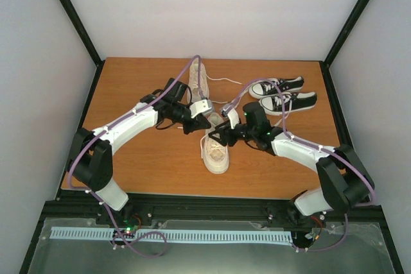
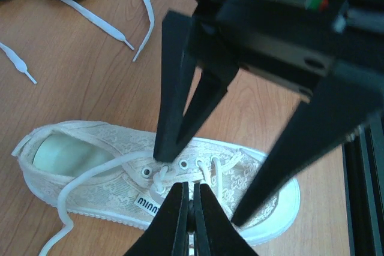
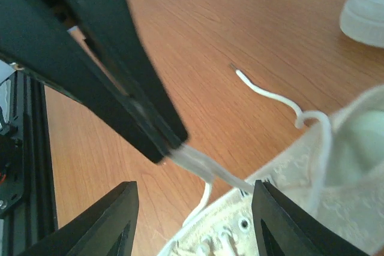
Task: Tie the shoes
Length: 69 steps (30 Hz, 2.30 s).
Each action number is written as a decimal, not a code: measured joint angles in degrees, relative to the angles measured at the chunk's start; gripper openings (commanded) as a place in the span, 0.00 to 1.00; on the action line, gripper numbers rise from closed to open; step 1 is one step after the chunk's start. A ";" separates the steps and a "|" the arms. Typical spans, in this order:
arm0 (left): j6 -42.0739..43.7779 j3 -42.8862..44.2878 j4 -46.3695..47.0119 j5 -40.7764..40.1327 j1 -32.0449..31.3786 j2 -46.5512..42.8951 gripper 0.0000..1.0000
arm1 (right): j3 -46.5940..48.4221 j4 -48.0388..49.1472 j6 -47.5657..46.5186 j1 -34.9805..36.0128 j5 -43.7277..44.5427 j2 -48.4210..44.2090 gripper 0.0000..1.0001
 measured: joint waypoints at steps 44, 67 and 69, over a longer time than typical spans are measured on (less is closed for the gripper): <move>27.69 3.76 -1.11 -31.28 11.19 19.71 0.02 | 0.66 7.50 -4.02 3.26 6.05 5.03 0.03; 23.12 3.74 -25.79 -2.73 -6.23 -5.07 0.01 | 2.45 6.62 -0.68 3.26 9.70 7.13 0.03; 22.80 4.46 -27.67 -1.62 -8.44 -4.42 0.01 | 2.47 6.56 -0.28 3.26 10.19 7.13 0.03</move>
